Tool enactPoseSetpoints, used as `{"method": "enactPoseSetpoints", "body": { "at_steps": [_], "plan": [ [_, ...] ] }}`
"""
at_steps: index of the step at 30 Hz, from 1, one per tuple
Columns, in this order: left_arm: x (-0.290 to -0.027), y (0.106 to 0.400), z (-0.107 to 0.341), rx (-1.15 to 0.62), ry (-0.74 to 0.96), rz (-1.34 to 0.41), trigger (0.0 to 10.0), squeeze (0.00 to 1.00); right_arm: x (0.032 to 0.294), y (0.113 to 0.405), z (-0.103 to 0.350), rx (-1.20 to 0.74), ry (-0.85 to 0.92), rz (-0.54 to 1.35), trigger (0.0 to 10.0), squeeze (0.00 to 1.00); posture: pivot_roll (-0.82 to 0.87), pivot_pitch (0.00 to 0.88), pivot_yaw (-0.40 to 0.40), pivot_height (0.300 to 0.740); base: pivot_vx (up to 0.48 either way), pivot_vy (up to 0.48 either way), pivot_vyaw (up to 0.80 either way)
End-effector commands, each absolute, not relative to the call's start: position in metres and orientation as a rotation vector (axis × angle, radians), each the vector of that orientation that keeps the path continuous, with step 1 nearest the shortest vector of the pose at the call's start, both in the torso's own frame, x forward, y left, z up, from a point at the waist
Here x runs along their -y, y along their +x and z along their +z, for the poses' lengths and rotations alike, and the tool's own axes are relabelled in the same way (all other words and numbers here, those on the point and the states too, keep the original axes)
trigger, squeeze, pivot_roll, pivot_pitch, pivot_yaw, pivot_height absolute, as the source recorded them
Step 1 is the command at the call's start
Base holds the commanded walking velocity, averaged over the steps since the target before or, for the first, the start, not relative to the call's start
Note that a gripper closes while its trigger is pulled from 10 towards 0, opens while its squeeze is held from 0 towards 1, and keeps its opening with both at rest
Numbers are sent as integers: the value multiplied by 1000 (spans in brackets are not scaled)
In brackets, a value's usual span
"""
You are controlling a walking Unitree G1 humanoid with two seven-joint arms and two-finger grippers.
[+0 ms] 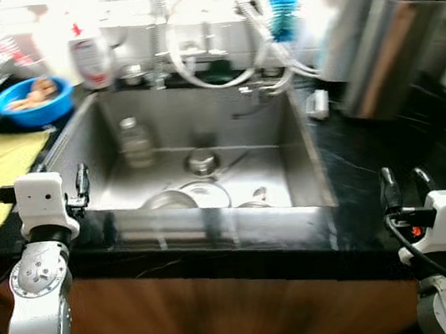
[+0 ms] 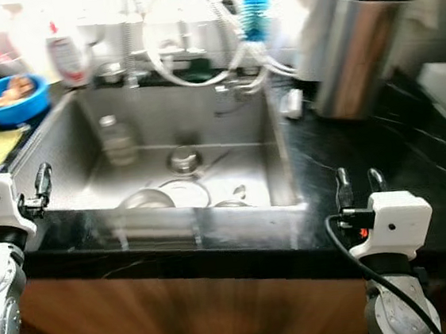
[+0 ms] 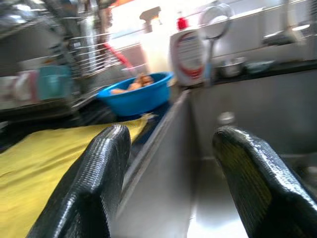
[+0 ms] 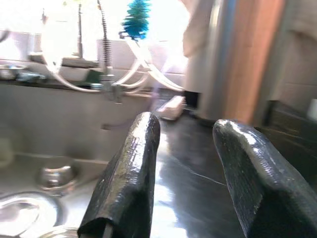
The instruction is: Kitchen organization
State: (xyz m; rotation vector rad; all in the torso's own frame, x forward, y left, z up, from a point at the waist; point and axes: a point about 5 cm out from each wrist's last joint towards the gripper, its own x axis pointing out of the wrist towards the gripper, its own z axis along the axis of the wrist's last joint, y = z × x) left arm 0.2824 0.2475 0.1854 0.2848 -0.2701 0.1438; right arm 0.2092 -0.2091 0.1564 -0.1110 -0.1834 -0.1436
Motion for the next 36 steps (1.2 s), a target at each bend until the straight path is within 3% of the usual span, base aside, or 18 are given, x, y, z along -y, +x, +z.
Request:
{"method": "enactPoseSetpoints", "body": {
  "at_steps": [1, 36],
  "plan": [
    [-241, 283, 188, 282, 311, 122, 10000, 0, 210, 210, 156, 181, -121, -151, 10000, 0, 42, 16, -5, 740, 0, 0, 800],
    [-236, 283, 178, 264, 279, 147, 10000, 0, 219, 211, 160, 189, -149, -135, 10000, 0, 38, 8, -28, 740, 0, 0, 800]
  ]
}}
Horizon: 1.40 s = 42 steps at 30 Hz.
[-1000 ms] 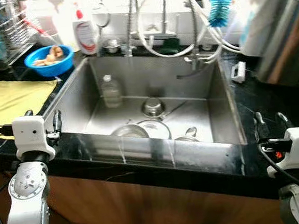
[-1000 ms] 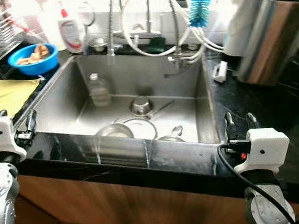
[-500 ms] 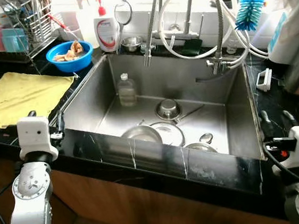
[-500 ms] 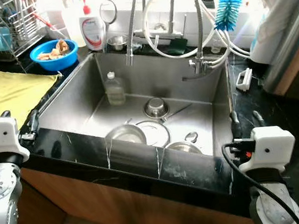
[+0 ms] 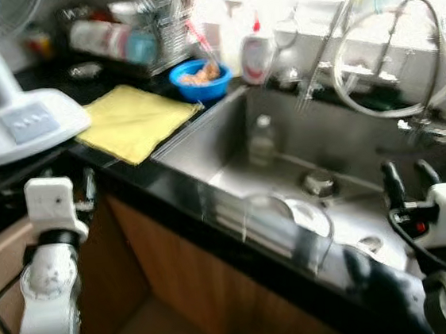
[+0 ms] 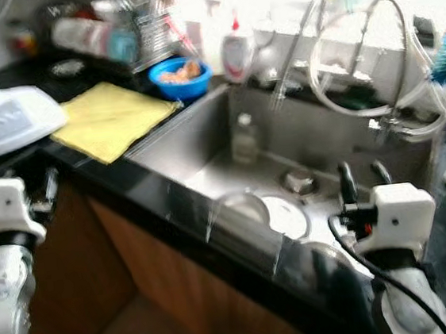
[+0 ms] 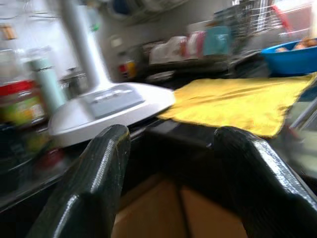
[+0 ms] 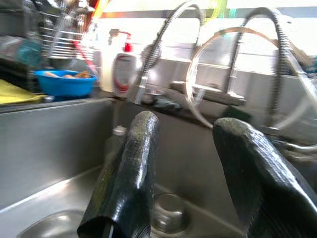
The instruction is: Kitchen organization
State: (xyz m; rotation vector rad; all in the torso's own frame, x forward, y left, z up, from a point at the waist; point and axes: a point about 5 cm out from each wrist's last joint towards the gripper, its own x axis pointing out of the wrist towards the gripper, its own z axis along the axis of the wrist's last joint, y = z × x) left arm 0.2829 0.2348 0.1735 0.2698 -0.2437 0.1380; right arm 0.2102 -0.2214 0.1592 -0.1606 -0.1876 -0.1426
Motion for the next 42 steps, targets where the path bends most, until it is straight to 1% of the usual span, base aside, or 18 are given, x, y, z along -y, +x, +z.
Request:
{"method": "enactPoseSetpoints", "body": {
  "at_steps": [1, 14, 31, 36, 42],
  "plan": [
    [-236, 283, 178, 263, 278, 146, 10000, 0, 219, 211, 160, 190, -148, -135, 10000, 0, 36, 9, -28, 740, 0, 0, 800],
    [-233, 283, 173, 256, 263, 158, 10000, 0, 219, 214, 163, 198, -153, -119, 10000, 0, 36, 15, -42, 740, 0, 0, 800],
    [-232, 282, 171, 245, 261, 163, 10000, 0, 217, 215, 162, 192, -135, -105, 10000, 0, 36, 29, -40, 740, 0, 0, 800],
    [-232, 282, 170, 242, 261, 164, 10000, 0, 219, 216, 162, 192, -95, -121, 10000, 0, 36, 30, -39, 740, 0, 0, 106],
    [-231, 282, 169, 237, 258, 161, 10000, 0, 221, 217, 161, 174, -88, -137, 10000, 0, 37, 30, -40, 740, 0, 0, 0]
  ]
}}
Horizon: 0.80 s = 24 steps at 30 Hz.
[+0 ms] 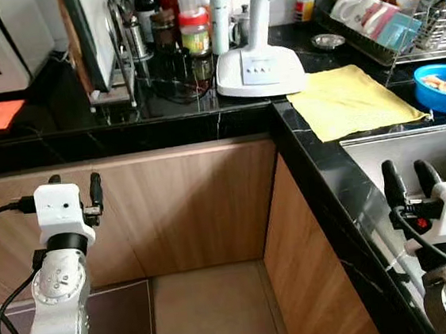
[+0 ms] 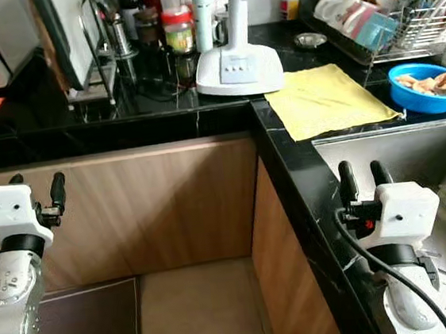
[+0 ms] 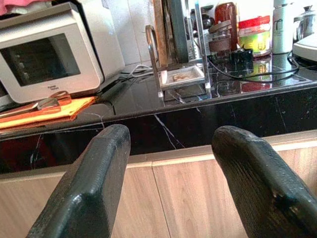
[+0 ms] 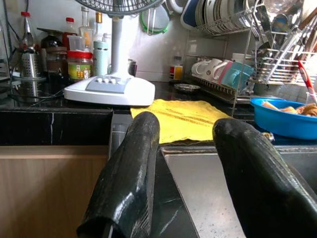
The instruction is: Kitchen organization
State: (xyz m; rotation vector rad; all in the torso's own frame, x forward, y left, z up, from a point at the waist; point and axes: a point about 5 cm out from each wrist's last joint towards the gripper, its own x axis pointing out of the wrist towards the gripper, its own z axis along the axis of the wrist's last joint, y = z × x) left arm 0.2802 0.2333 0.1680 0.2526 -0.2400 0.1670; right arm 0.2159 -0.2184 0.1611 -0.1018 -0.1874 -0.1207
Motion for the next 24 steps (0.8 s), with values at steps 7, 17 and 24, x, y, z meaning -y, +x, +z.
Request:
{"method": "enactPoseSetpoints", "body": {
  "at_steps": [7, 17, 24],
  "plan": [
    [-231, 282, 169, 237, 258, 161, 10000, 0, 221, 217, 161, 174, -88, -137, 10000, 0, 37, 30, -40, 740, 0, 0, 0],
    [-231, 282, 169, 237, 258, 161, 10000, 0, 221, 217, 161, 174, -88, -137, 10000, 0, 37, 30, -40, 740, 0, 0, 0],
    [-231, 282, 169, 237, 258, 161, 10000, 0, 221, 217, 161, 174, -88, -137, 10000, 0, 37, 30, -40, 740, 0, 0, 0]
  ]
}}
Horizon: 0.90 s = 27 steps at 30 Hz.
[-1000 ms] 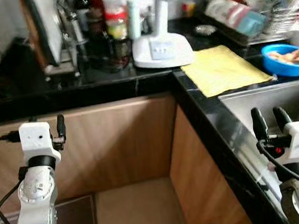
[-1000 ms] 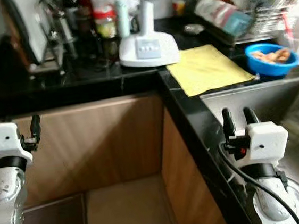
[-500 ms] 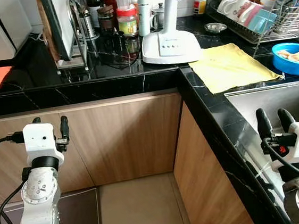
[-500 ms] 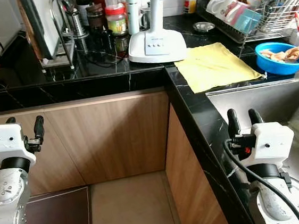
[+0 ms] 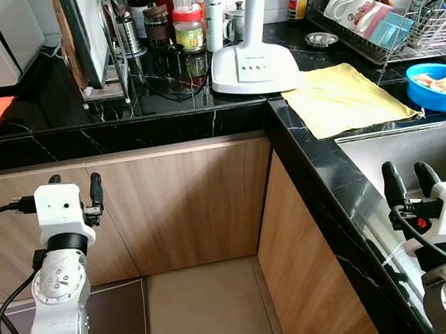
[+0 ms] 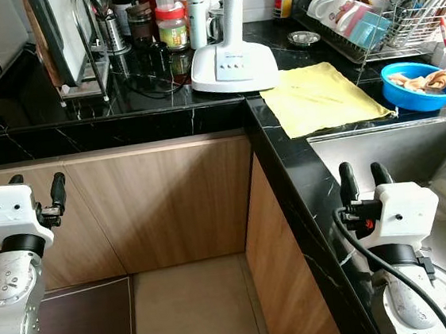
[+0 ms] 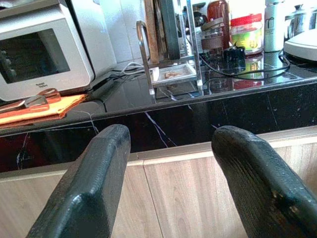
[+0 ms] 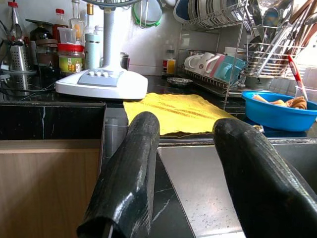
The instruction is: Kitchen organization
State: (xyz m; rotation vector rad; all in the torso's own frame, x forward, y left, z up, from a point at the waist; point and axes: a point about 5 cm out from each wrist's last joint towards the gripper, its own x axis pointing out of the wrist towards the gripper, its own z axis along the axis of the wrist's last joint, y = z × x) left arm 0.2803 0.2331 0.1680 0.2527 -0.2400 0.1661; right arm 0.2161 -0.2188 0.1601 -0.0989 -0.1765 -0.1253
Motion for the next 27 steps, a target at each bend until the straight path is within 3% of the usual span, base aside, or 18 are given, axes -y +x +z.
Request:
{"method": "enactPoseSetpoints", "body": {
  "at_steps": [1, 27],
  "plan": [
    [-231, 282, 169, 237, 258, 161, 10000, 0, 221, 217, 161, 174, -88, -137, 10000, 0, 37, 30, -40, 740, 0, 0, 0],
    [-231, 282, 169, 237, 258, 161, 10000, 0, 221, 217, 161, 174, -88, -137, 10000, 0, 37, 30, -40, 740, 0, 0, 0]
  ]
}}
